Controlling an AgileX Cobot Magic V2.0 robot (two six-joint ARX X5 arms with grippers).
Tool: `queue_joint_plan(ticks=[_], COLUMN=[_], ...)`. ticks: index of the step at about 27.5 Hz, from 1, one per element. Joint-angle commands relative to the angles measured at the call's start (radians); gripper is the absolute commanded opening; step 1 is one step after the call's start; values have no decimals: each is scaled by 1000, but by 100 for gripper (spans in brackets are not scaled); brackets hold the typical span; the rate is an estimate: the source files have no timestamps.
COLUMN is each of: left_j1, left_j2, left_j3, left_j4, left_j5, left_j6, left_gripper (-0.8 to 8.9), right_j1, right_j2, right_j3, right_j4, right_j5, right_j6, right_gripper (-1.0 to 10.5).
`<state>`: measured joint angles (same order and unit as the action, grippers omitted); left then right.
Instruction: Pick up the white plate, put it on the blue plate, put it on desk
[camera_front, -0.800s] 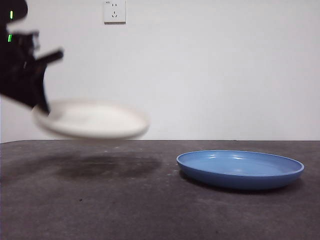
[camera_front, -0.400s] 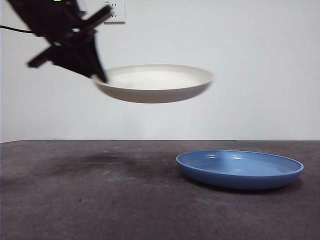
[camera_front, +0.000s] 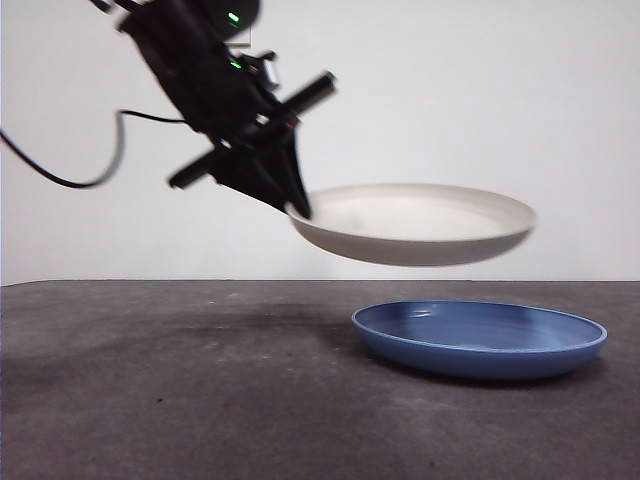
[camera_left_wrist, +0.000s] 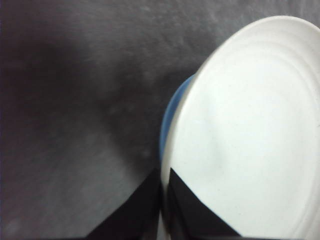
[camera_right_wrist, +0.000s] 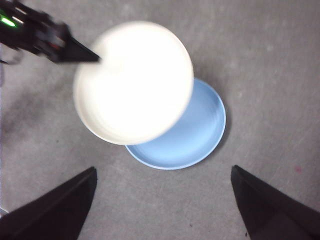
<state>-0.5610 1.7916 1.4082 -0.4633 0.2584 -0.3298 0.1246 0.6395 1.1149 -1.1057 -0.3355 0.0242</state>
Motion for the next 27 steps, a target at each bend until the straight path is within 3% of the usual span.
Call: queue_joint_plan(ticks=[1, 7, 20, 22, 25, 27], left_j1=[-29, -64, -87, -87, -89, -89], left_j2=[80, 197, 306, 306, 306, 299], left_j3=[76, 151, 169, 169, 169, 170], left_j4=[13, 7, 23, 20, 8, 6], left_j5=[0, 0, 0, 0, 2, 10], left_j6=[-18, -22, -22, -23, -23, -23], left_gripper=[10, 10, 12, 84, 286, 317], right_j1=[4, 4, 4, 4, 4, 4], right_j2=[-1, -2, -2, -2, -2, -2], right_j3=[44, 71, 71, 71, 71, 71], right_j4=[-8, -31, -48, -49, -50, -50], right_j5=[8, 53, 53, 53, 53, 53], right_j6=[11, 13, 13, 13, 13, 13], right_gripper=[430, 430, 430, 430, 430, 429])
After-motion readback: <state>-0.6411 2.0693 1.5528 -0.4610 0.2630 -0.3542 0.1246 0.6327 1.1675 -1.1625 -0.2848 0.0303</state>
